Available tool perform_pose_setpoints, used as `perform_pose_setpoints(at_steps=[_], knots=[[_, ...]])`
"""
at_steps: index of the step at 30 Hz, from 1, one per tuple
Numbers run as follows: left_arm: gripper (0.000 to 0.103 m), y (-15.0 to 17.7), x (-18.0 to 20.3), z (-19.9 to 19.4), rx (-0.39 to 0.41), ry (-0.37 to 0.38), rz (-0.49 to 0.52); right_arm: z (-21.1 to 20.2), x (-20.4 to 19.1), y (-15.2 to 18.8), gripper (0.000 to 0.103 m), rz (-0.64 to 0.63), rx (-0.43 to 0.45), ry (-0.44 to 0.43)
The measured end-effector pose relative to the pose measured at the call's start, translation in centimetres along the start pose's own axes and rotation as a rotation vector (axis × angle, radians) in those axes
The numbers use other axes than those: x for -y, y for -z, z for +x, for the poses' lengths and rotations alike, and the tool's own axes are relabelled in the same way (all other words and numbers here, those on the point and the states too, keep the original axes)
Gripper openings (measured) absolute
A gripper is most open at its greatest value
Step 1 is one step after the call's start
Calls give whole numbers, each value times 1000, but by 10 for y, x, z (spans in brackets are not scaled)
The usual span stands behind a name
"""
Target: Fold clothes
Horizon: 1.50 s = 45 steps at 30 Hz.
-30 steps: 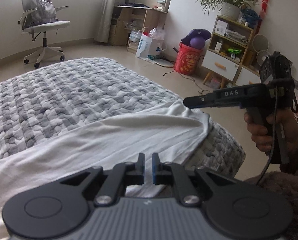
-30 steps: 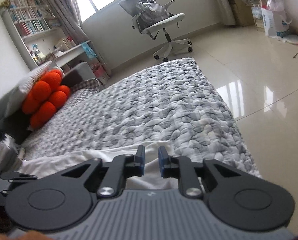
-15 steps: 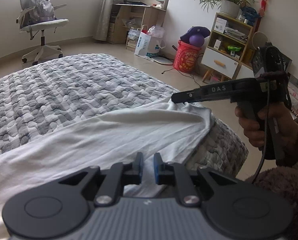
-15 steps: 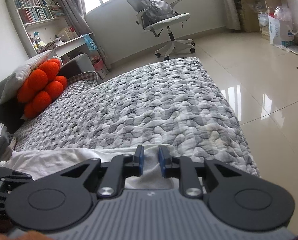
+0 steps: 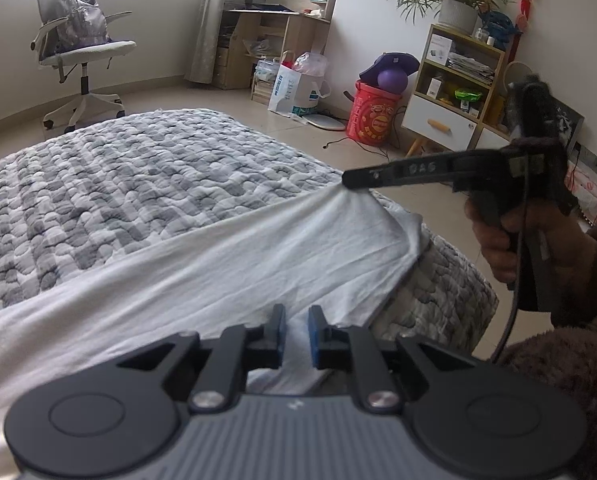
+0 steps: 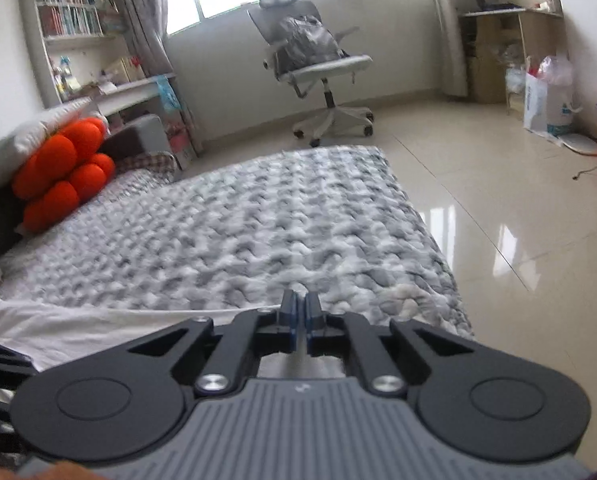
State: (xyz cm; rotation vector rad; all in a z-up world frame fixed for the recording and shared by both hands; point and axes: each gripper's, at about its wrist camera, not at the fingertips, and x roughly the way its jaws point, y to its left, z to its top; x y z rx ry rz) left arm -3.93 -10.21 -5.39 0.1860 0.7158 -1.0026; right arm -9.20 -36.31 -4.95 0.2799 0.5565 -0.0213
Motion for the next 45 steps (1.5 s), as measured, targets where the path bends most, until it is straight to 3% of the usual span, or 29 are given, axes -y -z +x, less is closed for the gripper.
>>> perform_pose_setpoints(at_steps=[7, 9, 10, 15, 22, 31, 34, 39, 45], knots=[[13, -2, 1, -5, 10, -6, -4, -7, 10, -7, 15, 89, -3, -79], [13, -3, 1, -8, 16, -7, -3, -16, 7, -9, 29, 69, 2, -71], [13, -3, 1, -9, 18, -7, -2, -20, 4, -7, 32, 54, 4, -66], [14, -2, 2, -9, 15, -13, 0, -32, -10, 4, 32, -13, -17, -46], [15, 2, 6, -13, 0, -40, 34, -50, 5, 35, 32, -54, -74, 88], [21, -1, 4, -26, 32, -71, 21, -50, -7, 24, 32, -54, -39, 6], [24, 3, 3, -37, 35, -98, 32, -38, -11, 24, 32, -51, -65, -39], [33, 10, -10, -69, 63, -179, 2, -24, -17, 21, 33, -57, -98, -54], [42, 19, -25, -107, 97, -276, -35, -19, -45, 1, 33, -120, -94, -171]])
